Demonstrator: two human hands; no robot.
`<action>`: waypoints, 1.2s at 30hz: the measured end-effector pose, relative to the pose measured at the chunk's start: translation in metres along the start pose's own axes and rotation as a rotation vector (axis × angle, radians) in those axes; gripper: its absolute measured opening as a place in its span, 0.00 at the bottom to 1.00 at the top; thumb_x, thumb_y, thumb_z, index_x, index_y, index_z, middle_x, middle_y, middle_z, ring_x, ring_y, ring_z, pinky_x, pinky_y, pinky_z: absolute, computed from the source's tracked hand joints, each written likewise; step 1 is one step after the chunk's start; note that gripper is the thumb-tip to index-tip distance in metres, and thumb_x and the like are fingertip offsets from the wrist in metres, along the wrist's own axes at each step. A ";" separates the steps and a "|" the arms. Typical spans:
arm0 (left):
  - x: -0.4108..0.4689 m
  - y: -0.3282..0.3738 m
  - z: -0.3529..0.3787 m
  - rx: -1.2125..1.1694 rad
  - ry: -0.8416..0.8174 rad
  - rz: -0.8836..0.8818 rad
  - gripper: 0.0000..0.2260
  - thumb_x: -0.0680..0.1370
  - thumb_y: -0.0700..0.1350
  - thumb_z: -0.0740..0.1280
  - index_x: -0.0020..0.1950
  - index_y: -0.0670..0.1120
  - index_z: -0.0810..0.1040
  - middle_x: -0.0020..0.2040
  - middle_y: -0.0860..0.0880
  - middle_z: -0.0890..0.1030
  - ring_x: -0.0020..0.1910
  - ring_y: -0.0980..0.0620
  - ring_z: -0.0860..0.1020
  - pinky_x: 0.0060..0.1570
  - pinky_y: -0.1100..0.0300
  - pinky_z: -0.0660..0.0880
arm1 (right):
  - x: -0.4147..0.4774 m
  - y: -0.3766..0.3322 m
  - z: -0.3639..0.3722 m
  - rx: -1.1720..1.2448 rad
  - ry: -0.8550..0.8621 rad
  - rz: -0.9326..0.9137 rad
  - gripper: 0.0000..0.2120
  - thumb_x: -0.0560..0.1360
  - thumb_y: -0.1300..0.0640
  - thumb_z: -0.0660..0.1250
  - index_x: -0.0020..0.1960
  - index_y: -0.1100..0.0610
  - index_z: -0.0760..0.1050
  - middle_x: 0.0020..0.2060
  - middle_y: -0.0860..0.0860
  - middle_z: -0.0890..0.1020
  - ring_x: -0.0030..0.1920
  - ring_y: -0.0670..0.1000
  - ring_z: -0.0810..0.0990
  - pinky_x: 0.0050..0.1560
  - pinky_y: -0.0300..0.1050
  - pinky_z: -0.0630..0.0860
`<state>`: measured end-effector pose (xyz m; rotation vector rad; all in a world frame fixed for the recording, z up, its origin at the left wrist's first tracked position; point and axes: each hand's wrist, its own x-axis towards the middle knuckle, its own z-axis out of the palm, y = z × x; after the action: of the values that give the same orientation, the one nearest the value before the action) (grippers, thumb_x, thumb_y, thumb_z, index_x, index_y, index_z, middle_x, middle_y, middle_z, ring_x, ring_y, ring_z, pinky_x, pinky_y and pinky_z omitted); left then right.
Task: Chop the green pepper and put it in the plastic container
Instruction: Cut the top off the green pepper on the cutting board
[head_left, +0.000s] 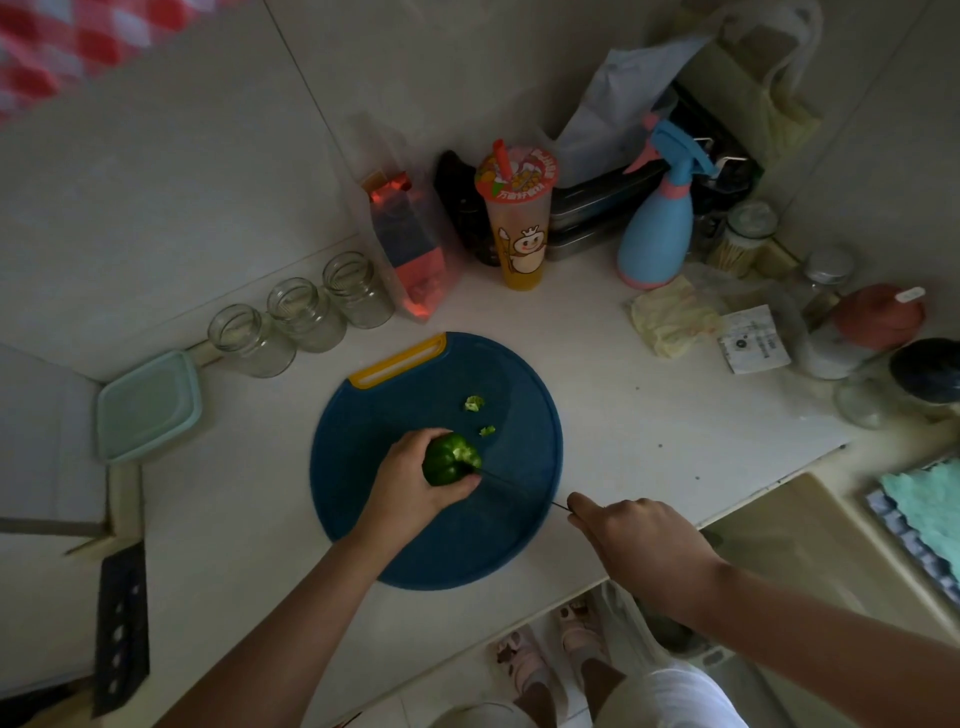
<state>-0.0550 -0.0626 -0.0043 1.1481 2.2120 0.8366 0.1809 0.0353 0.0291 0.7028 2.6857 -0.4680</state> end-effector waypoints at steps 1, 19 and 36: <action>0.001 0.000 0.001 0.002 0.005 0.000 0.23 0.64 0.49 0.78 0.56 0.48 0.76 0.52 0.51 0.77 0.52 0.53 0.76 0.52 0.59 0.75 | 0.002 0.001 -0.001 -0.001 -0.001 0.007 0.16 0.83 0.56 0.51 0.71 0.50 0.58 0.34 0.50 0.71 0.36 0.52 0.72 0.38 0.44 0.69; 0.006 -0.001 0.009 0.025 0.069 -0.050 0.16 0.64 0.50 0.77 0.43 0.45 0.75 0.41 0.51 0.77 0.42 0.50 0.75 0.42 0.57 0.73 | 0.003 -0.011 0.003 0.011 -0.025 0.077 0.24 0.80 0.62 0.52 0.74 0.51 0.53 0.31 0.50 0.65 0.37 0.54 0.69 0.38 0.44 0.63; -0.001 0.006 0.019 -0.046 0.195 -0.183 0.17 0.64 0.57 0.74 0.43 0.49 0.73 0.41 0.52 0.76 0.44 0.50 0.76 0.42 0.54 0.76 | 0.015 -0.020 0.031 0.149 0.056 0.192 0.15 0.82 0.56 0.51 0.69 0.50 0.58 0.30 0.48 0.67 0.34 0.53 0.71 0.36 0.44 0.67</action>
<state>-0.0388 -0.0553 -0.0130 0.8580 2.3984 0.9492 0.1652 0.0125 0.0004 1.0196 2.6195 -0.6095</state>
